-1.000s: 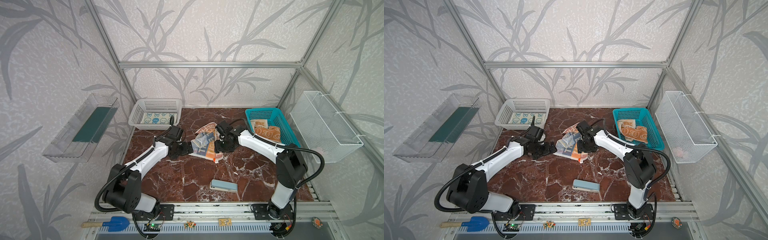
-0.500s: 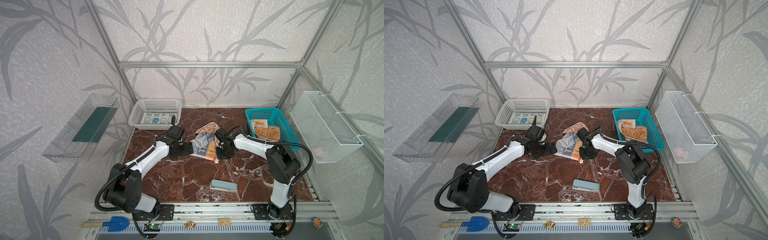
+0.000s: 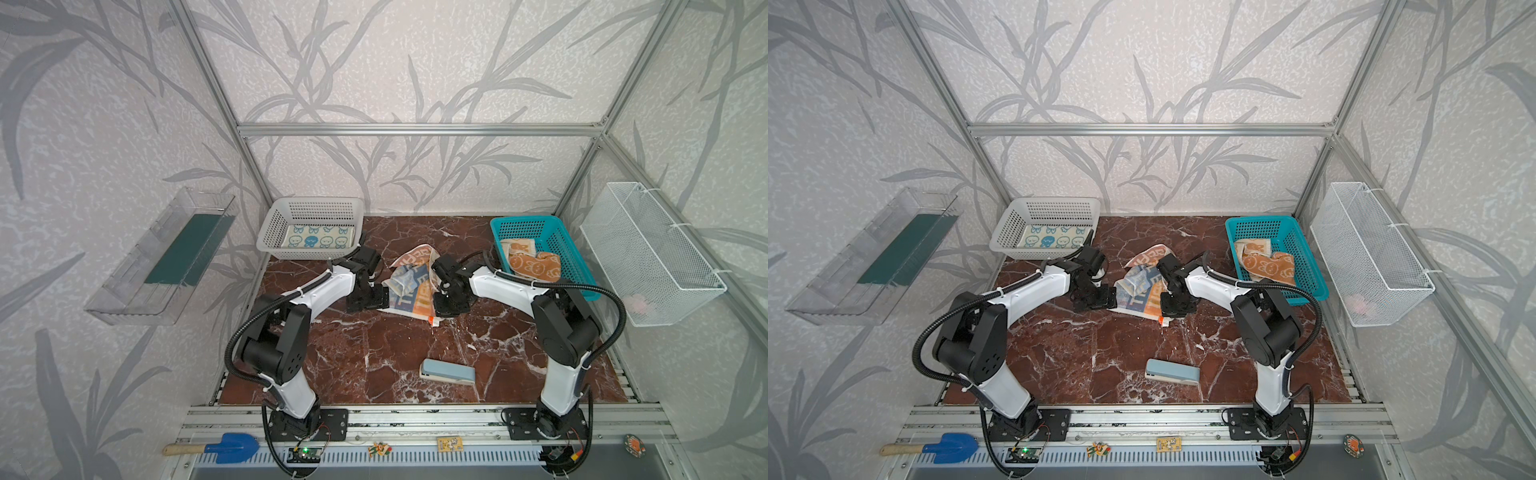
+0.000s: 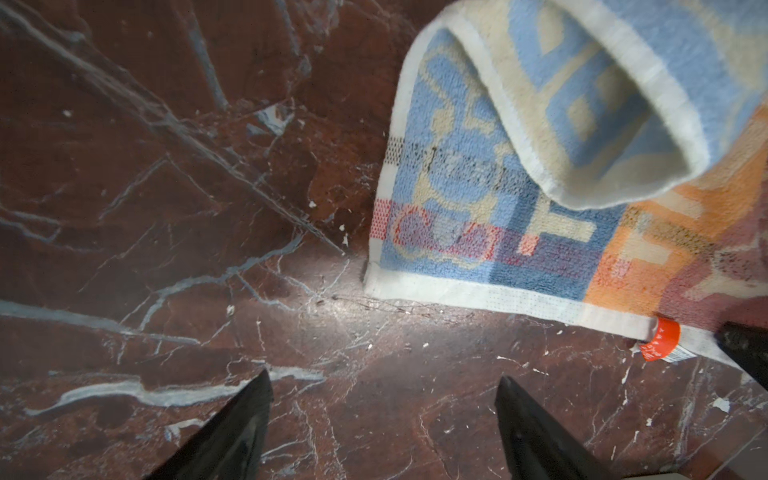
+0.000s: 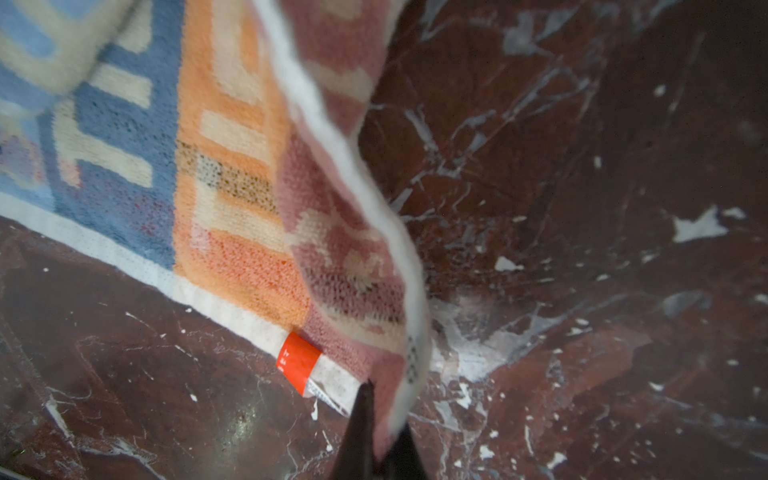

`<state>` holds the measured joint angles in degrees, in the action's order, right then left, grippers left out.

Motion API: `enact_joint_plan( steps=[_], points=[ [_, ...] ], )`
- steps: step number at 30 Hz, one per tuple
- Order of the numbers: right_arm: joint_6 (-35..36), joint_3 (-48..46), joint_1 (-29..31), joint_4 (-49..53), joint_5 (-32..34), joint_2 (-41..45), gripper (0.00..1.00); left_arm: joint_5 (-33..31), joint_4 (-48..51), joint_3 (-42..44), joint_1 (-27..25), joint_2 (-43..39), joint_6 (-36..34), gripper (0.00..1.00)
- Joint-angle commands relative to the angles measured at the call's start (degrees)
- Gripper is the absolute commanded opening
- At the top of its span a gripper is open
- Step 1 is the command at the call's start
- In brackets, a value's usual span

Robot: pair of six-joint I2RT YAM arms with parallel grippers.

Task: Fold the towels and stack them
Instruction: 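Grasp one edge of the RABBIT towel with both grippers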

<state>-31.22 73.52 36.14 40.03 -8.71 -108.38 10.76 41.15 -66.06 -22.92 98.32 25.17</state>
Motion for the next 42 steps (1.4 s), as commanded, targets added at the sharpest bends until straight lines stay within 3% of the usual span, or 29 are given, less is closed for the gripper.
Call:
enact_joint_plan(
  steps=[1, 17, 23, 34, 42],
  points=[
    [0.8, -1.0, -0.2, 0.0, -0.5, 1.6, 0.0, -1.0, 2.0, -2.9, -0.8, 2.9, -1.4, 0.82],
    [1.6, -1.4, -0.3, -0.2, -0.5, 3.1, 0.0, -2.5, 0.1, -6.3, -1.8, 11.3, -2.0, 0.62],
    [1.8, -1.6, -0.3, -0.5, -0.9, 3.0, 0.0, -3.4, 0.1, -7.0, -2.2, 13.9, -2.4, 0.59],
    [2.0, -1.6, -0.5, -0.7, -0.9, 3.3, 0.0, -3.7, -0.9, -6.1, -3.9, 16.5, -2.7, 0.32],
    [2.2, -1.7, -0.5, -0.8, -1.0, 4.2, 0.0, -4.0, -0.6, -8.7, -3.9, 18.0, -2.7, 0.27]
  ],
)
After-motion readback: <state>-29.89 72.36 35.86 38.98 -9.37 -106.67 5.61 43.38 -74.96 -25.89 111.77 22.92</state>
